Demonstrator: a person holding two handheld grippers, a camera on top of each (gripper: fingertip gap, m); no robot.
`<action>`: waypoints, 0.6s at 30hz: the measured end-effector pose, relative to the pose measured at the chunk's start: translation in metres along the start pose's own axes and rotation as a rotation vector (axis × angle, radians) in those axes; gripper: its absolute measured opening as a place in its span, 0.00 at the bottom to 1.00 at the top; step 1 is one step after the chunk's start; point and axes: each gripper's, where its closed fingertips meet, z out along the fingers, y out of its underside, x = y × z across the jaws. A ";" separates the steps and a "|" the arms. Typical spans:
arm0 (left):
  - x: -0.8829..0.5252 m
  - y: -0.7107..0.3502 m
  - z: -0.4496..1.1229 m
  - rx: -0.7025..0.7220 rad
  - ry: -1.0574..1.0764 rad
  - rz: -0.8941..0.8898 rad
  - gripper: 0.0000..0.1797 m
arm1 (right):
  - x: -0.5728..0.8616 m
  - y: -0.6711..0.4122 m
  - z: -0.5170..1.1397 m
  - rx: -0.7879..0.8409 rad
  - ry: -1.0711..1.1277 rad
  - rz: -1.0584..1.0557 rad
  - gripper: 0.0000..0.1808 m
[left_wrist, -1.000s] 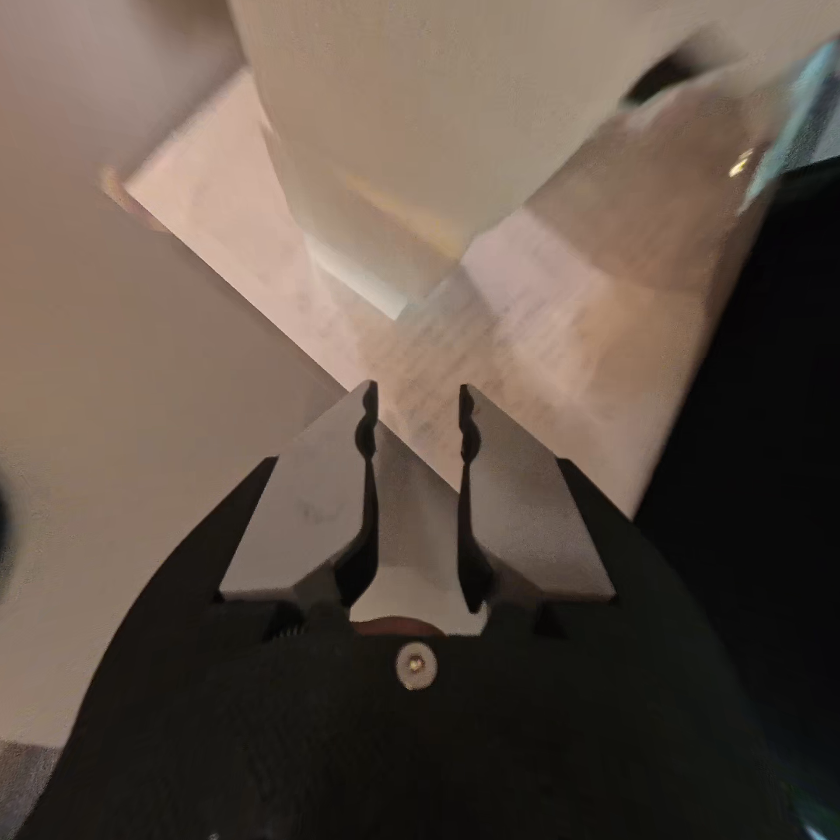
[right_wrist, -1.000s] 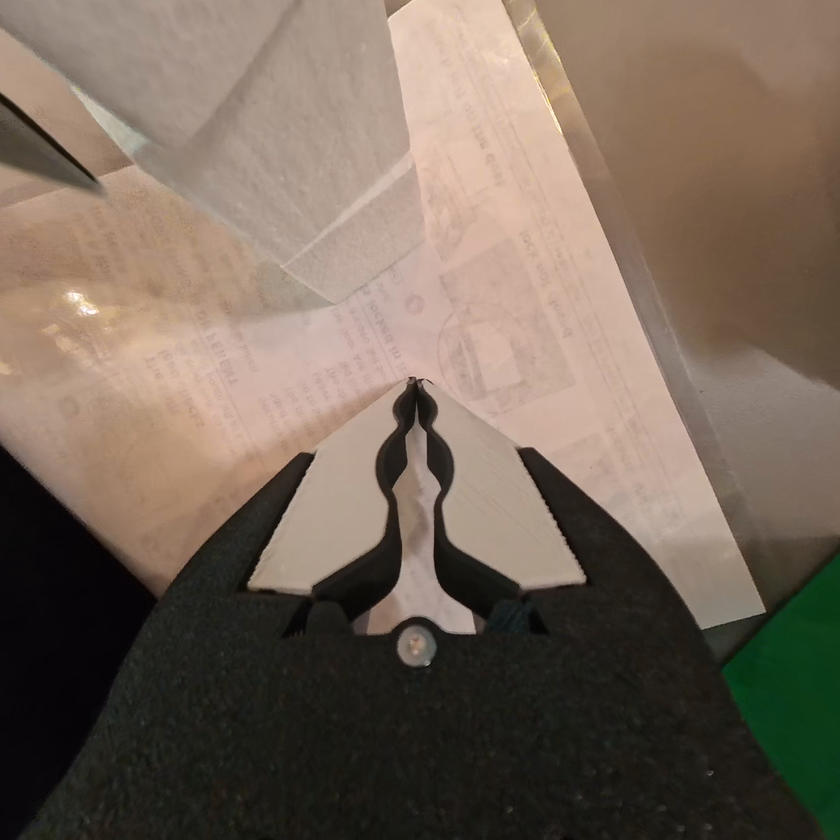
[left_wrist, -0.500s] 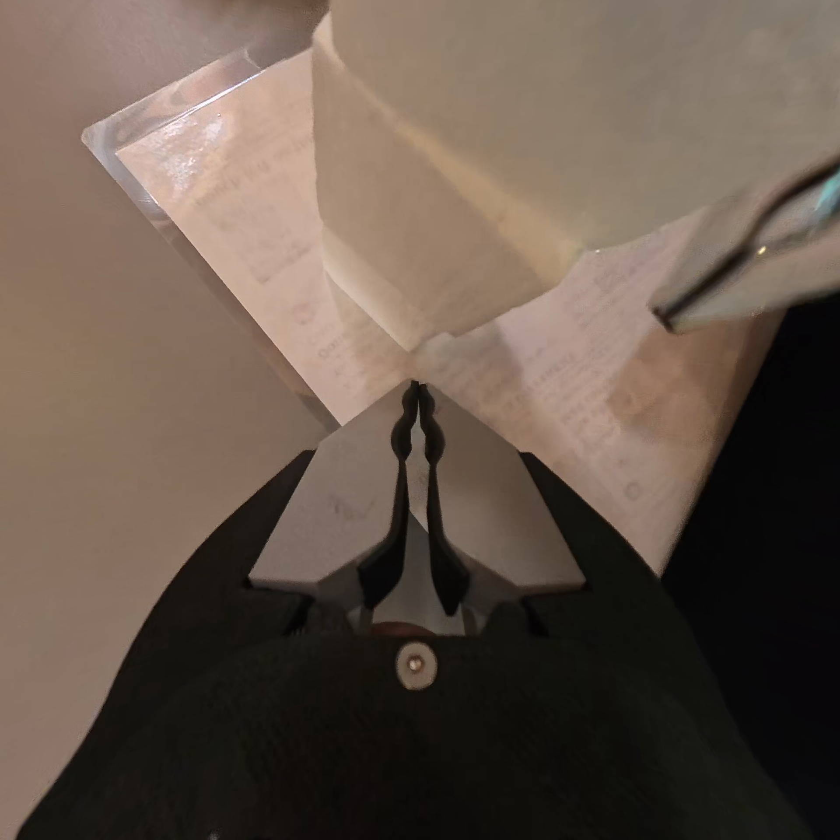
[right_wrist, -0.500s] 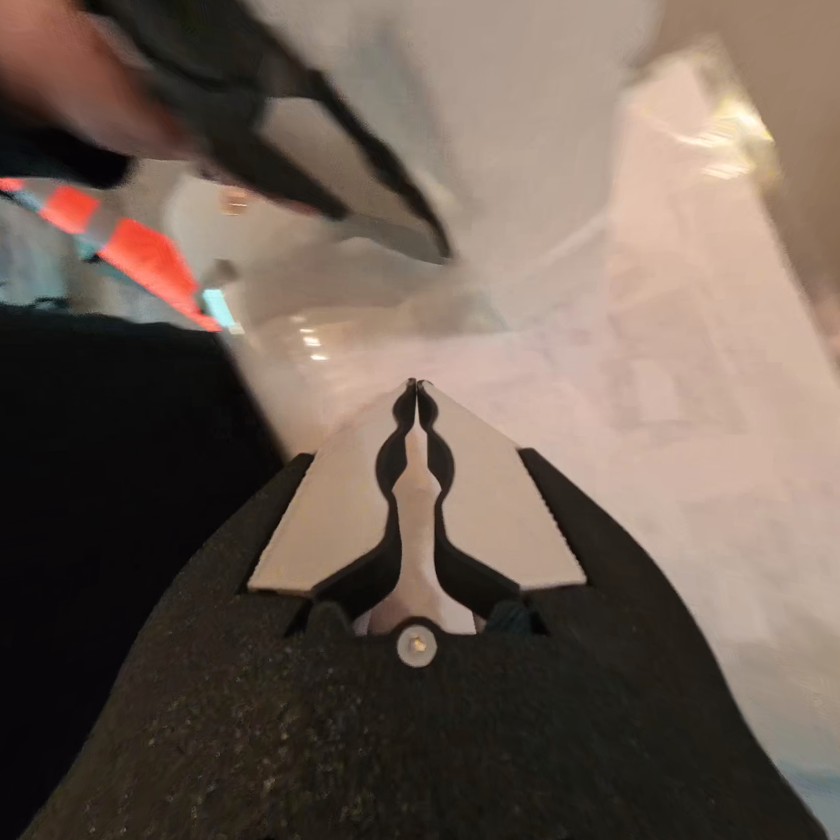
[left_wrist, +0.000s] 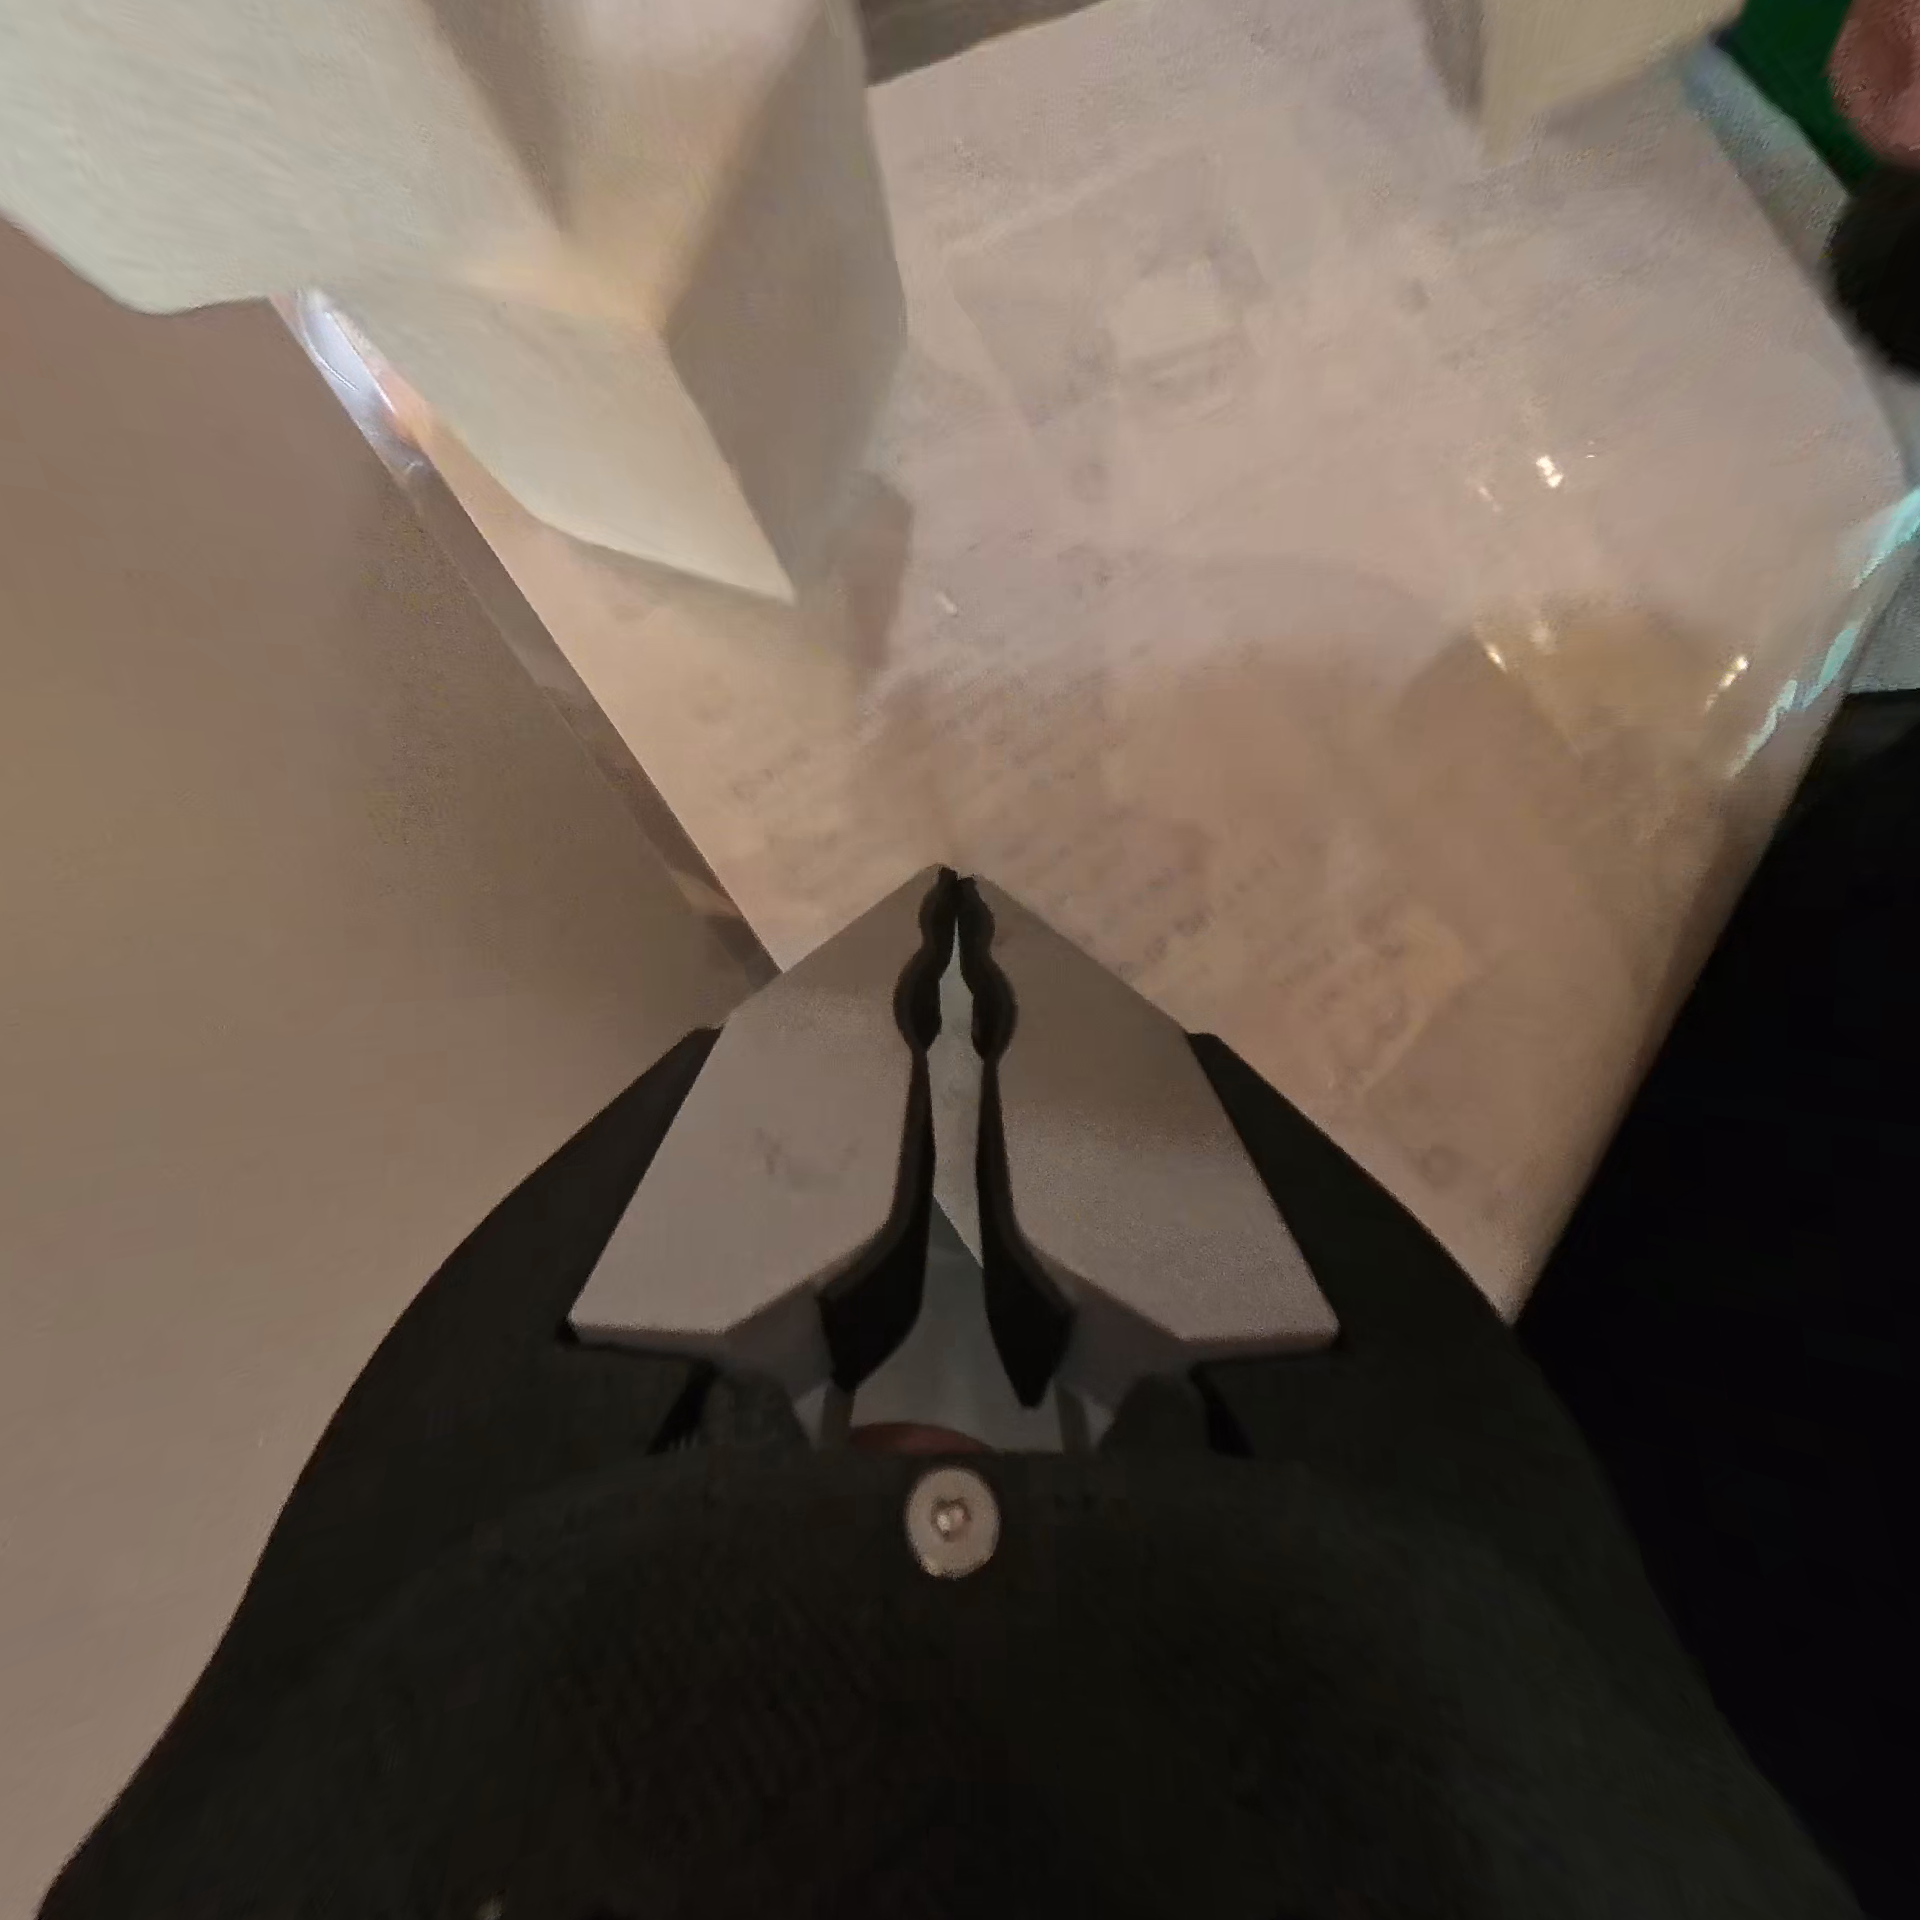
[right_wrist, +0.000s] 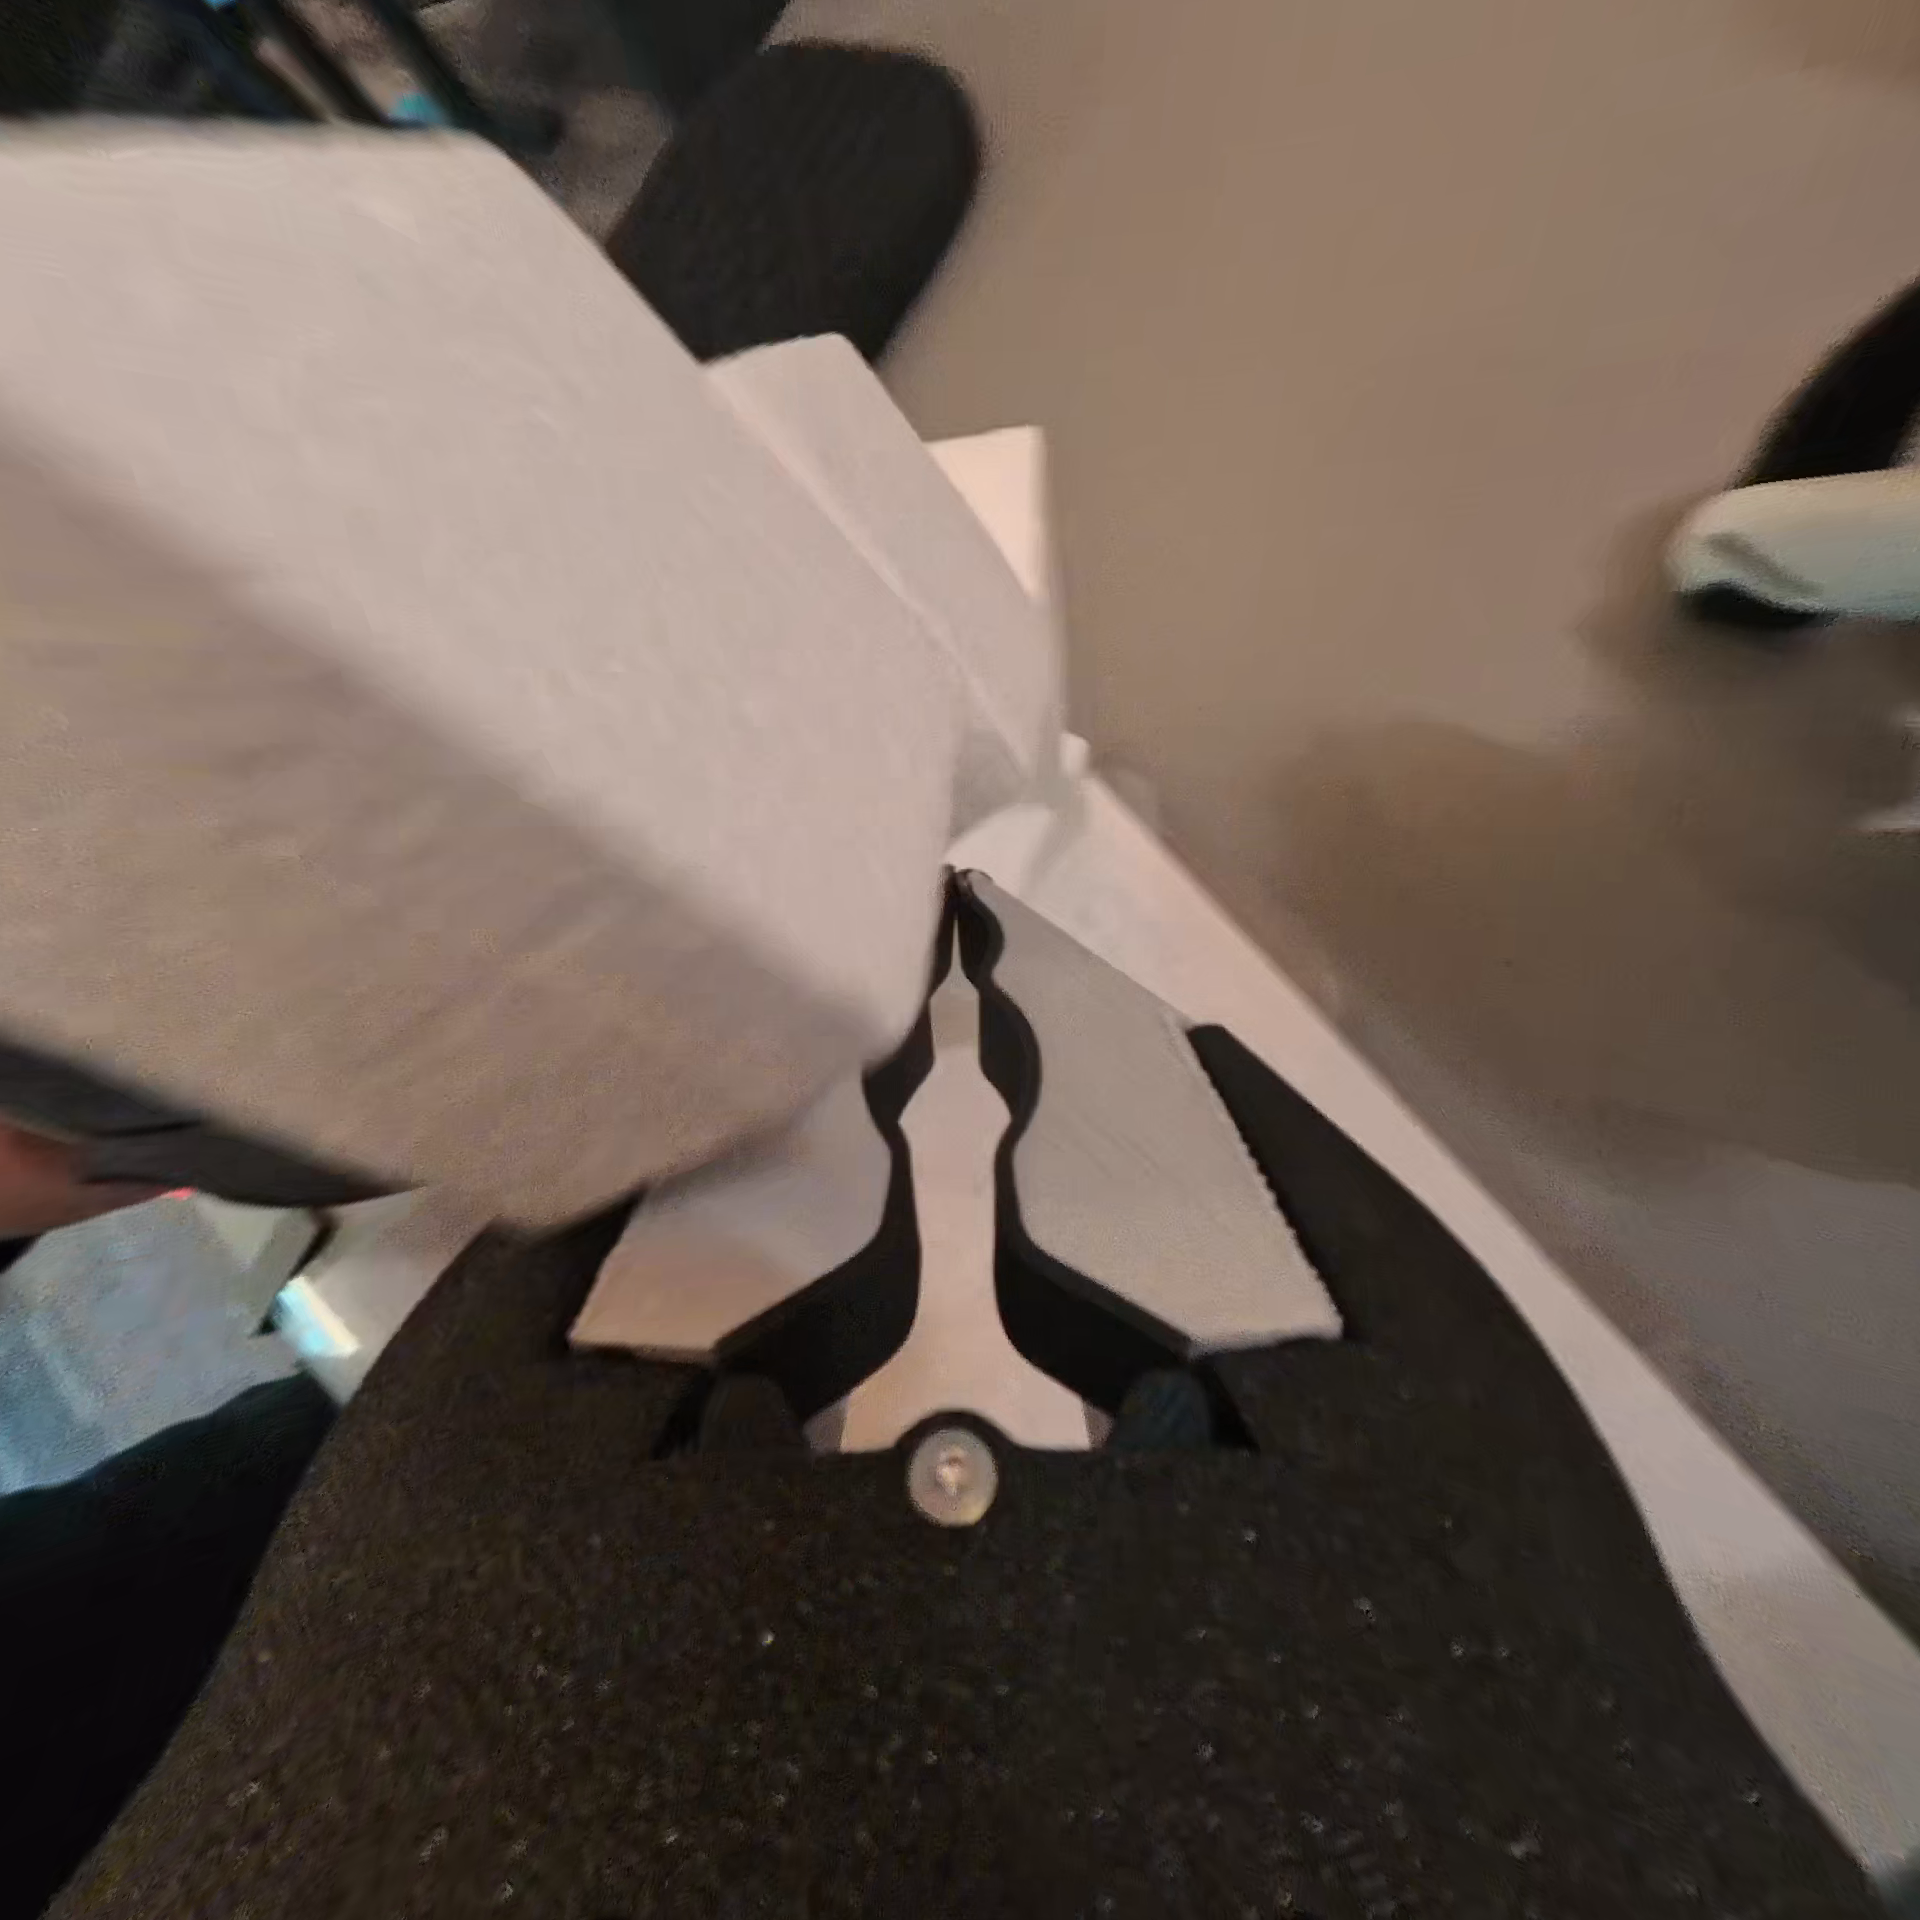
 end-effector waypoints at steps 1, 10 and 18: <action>0.000 0.000 0.000 -0.001 -0.001 -0.002 0.00 | 0.012 -0.003 -0.006 0.004 0.045 -0.014 0.00; 0.001 0.000 0.000 0.012 0.016 -0.023 0.00 | 0.065 0.021 -0.057 -0.026 0.189 0.031 0.00; 0.002 0.001 0.000 -0.019 0.029 -0.007 0.00 | 0.040 0.082 -0.035 -0.207 0.057 -0.013 0.06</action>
